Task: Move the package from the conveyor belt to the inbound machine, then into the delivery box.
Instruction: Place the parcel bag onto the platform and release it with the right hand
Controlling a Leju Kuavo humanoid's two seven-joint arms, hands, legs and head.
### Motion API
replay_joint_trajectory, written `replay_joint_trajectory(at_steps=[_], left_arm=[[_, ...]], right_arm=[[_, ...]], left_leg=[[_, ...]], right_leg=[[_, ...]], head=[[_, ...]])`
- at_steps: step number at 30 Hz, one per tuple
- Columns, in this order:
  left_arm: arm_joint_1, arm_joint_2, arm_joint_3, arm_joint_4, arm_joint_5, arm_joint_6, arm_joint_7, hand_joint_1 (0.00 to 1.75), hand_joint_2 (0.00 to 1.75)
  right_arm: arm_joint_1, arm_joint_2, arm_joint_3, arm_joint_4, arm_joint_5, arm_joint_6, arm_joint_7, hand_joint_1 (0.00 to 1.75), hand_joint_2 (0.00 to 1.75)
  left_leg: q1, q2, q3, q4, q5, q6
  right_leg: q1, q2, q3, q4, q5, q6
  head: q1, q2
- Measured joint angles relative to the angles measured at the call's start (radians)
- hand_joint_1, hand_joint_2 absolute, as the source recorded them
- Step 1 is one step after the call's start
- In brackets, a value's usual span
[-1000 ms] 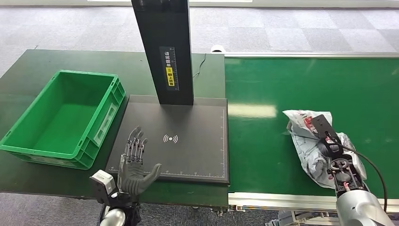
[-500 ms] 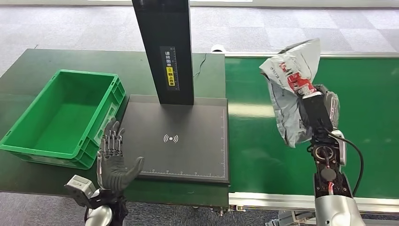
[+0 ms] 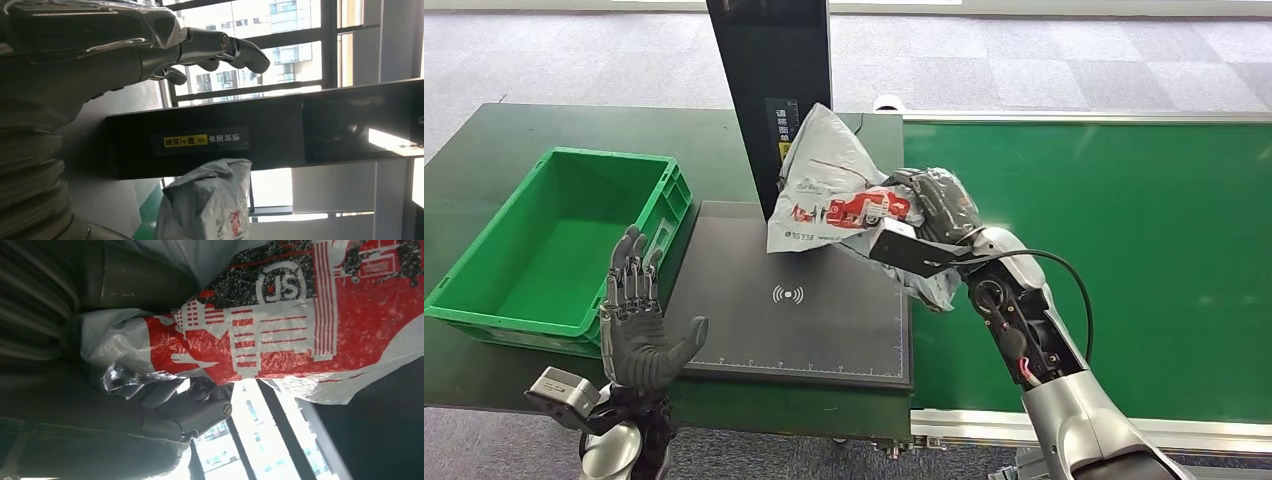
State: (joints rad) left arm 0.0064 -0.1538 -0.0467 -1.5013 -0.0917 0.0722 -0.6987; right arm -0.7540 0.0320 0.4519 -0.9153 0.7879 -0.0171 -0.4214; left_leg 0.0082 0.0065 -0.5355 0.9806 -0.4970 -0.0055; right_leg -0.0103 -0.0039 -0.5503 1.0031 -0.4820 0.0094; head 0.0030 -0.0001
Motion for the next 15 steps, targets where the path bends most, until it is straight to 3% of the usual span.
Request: replay_joint_trajectory(at_steps=[6,15], left_arm=[[-0.004,-0.001,-0.001,-0.001,-0.012,-0.002,0.006,0.00,1.75],[-0.004,-0.002,0.000,-0.002,-0.014,-0.009,0.009,0.00,1.75]], right_arm=[[-0.048,0.038,0.071,0.090,0.024,0.021,0.005,1.75,1.75],[-0.070,0.050,0.108,0.147,0.036,0.021,0.013,1.75,1.75]], left_leg=[[0.000,0.000,0.000,0.000,0.000,0.000],[0.000,-0.001,0.000,0.000,0.000,0.000]], right_leg=[[0.000,0.000,0.000,0.000,0.000,0.000],[0.000,0.000,0.000,0.000,0.000,0.000]], head=[[0.000,0.000],[0.000,0.000]])
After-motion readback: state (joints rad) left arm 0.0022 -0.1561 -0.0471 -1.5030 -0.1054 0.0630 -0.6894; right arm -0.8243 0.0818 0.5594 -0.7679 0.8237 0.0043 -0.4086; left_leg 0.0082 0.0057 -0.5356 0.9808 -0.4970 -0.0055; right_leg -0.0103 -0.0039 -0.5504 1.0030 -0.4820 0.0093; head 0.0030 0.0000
